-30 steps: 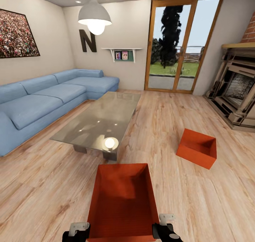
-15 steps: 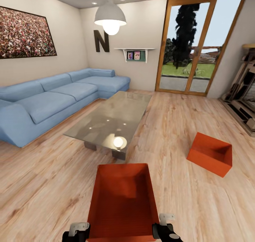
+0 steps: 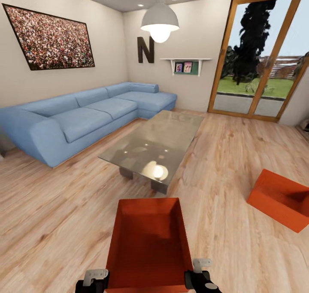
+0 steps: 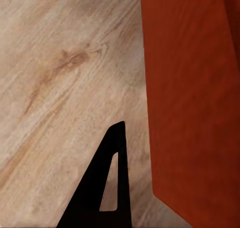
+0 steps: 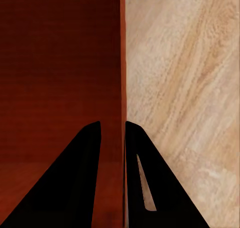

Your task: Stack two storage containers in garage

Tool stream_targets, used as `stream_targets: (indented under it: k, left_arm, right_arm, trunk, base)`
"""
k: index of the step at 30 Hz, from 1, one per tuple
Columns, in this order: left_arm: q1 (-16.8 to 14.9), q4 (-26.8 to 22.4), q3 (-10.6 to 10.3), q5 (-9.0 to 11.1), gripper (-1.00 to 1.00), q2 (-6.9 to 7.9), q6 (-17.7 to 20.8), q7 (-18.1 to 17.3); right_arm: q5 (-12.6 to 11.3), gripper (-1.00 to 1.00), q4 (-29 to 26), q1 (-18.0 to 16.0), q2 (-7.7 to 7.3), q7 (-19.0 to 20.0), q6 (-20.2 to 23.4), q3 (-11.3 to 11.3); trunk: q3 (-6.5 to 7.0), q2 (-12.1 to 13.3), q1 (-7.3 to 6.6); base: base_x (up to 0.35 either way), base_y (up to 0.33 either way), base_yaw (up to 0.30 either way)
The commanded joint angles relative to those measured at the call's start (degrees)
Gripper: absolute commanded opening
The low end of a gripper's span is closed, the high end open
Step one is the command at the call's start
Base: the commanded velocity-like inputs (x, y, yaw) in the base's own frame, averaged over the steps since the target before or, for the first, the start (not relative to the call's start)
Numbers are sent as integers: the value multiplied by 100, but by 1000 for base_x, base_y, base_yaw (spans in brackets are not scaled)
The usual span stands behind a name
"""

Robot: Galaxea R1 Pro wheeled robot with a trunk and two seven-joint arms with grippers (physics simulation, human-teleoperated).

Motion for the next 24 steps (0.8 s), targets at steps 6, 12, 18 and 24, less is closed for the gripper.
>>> stream_targets:
  k: [6, 12, 18, 24]
  left_arm:
    - [-1, 6, 45, 18, -100, 1, -20, 6]
    - [-2, 6, 45, 19, -100, 1, -17, 6]
    - [-2, 6, 44, 14, -100, 1, -15, 6]
    - [-1, 6, 44, 15, -100, 1, -15, 6]
  right_arm:
    - [11, -100, 0, -4, 0, -36, -17, -24]
    - [11, -100, 0, -4, 0, -36, -17, -24]
    - [11, -100, 0, -4, 0, -36, -17, -24]
    - [11, -100, 0, -4, 0, -37, -17, -24]
  trunk:
    - [-4, -2, -1]
    - [-4, -2, -1]
    - [-4, -2, -1]
    - [-4, -2, -1]
  base:
    - [0, 0, 289]
    - [0, 0, 289]
    - [0, 0, 289]
    - [0, 0, 127]
